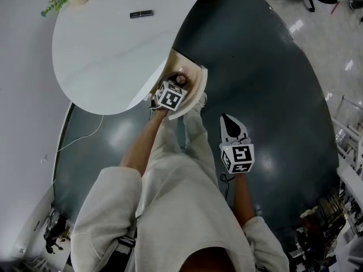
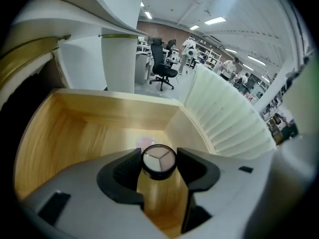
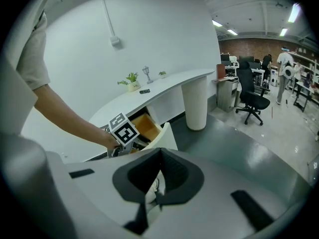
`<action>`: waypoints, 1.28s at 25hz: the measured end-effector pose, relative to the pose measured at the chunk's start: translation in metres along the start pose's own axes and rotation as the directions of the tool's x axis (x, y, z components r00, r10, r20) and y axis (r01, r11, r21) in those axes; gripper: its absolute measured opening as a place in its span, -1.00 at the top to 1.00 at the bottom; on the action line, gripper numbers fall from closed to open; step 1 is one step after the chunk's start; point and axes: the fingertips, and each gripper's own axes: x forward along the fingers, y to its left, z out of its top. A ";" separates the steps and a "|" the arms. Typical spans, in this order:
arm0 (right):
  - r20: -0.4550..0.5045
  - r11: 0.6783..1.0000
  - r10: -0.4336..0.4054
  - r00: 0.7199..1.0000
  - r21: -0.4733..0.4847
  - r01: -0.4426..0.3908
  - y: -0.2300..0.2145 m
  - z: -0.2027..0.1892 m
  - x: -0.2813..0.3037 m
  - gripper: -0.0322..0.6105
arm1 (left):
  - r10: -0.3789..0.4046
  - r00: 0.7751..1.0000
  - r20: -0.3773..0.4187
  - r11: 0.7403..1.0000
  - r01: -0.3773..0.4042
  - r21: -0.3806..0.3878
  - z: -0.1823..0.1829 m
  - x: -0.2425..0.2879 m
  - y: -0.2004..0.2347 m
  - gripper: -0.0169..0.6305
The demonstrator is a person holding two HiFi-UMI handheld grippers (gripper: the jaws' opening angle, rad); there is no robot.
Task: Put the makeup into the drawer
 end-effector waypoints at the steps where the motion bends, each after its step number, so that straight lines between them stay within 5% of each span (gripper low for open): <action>1: 0.000 1.000 -0.003 1.000 0.002 0.003 -0.001 0.000 -0.001 0.91 | 0.003 1.000 -0.008 1.000 -0.003 0.003 -0.001 0.003 0.001 0.26; 22: -0.027 1.000 -0.004 1.000 0.030 0.005 -0.007 -0.014 -0.007 0.90 | 0.040 0.999 -0.036 0.999 -0.041 -0.022 -0.005 0.046 0.015 0.23; 32: -0.029 1.000 0.015 0.999 0.023 -0.014 -0.003 -0.013 0.000 0.91 | 0.030 0.993 0.116 0.999 -0.032 0.010 0.021 0.007 0.007 0.18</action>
